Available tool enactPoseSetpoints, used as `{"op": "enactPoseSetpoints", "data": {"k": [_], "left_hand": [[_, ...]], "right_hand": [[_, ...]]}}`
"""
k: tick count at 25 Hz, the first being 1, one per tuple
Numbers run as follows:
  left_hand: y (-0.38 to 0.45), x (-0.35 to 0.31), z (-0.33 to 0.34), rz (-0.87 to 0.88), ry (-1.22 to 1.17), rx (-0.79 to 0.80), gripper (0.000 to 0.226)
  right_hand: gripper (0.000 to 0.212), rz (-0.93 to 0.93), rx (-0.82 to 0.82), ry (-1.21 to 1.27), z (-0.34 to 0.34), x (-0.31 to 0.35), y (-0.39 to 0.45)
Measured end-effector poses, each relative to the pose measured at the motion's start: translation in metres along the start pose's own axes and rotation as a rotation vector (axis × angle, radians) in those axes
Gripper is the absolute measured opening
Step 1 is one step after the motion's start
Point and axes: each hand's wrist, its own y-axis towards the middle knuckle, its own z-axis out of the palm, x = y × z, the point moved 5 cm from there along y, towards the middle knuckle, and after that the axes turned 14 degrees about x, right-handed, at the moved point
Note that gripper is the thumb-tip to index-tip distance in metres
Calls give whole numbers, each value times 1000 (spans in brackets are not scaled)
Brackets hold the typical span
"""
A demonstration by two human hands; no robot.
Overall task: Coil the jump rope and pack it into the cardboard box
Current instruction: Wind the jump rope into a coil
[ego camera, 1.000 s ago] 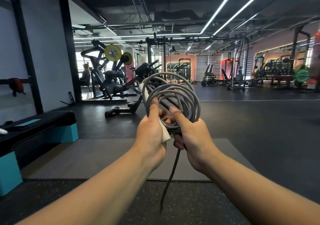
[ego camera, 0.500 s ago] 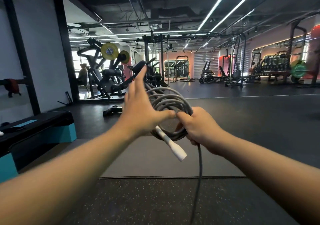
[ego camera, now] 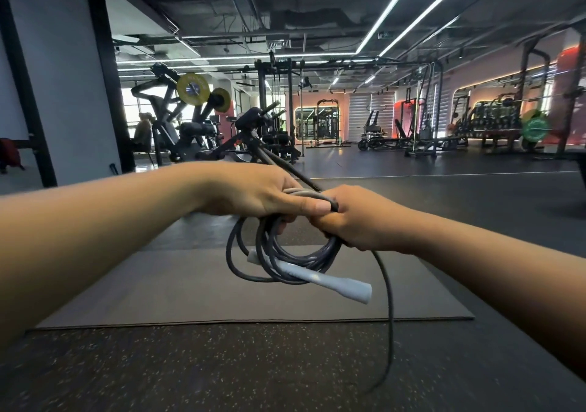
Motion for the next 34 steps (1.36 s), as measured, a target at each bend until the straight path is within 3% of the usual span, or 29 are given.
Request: {"op": "enactPoseSetpoints", "data": {"k": [5, 11, 14, 19, 22, 24, 26, 29, 31, 34], "left_hand": [[-5, 5, 5, 67, 194, -201, 53], [-15, 23, -5, 85, 60, -280, 71], [-23, 30, -4, 210, -187, -364, 56], [-22, 42, 3, 408, -823, -523, 46], [-11, 42, 12, 430, -1131, -625, 47], [-1, 42, 20, 411, -1309, -734, 48], [7, 39, 28, 372, -1464, -884, 51], [14, 37, 38, 310, -1572, -1043, 54], [19, 35, 43, 319, -1605, -1056, 49], [20, 35, 51, 331, -1566, -1059, 42]], "right_hand": [[28, -40, 16, 76, 0, -3, 4], [51, -108, 75, 296, -16, 3, -2], [58, -127, 41, 357, -22, -2, -13], [46, -125, -27, 591, -8, -14, -24], [80, -180, -17, 954, 10, -12, -18], [94, -245, -29, 1035, 20, -1, -13], [78, -270, -142, 982, 24, 10, -12], [13, -255, -430, 941, 25, 17, -14], [17, -152, -574, 958, 28, 12, -9], [31, 66, -599, 990, 34, 4, 2]]}}
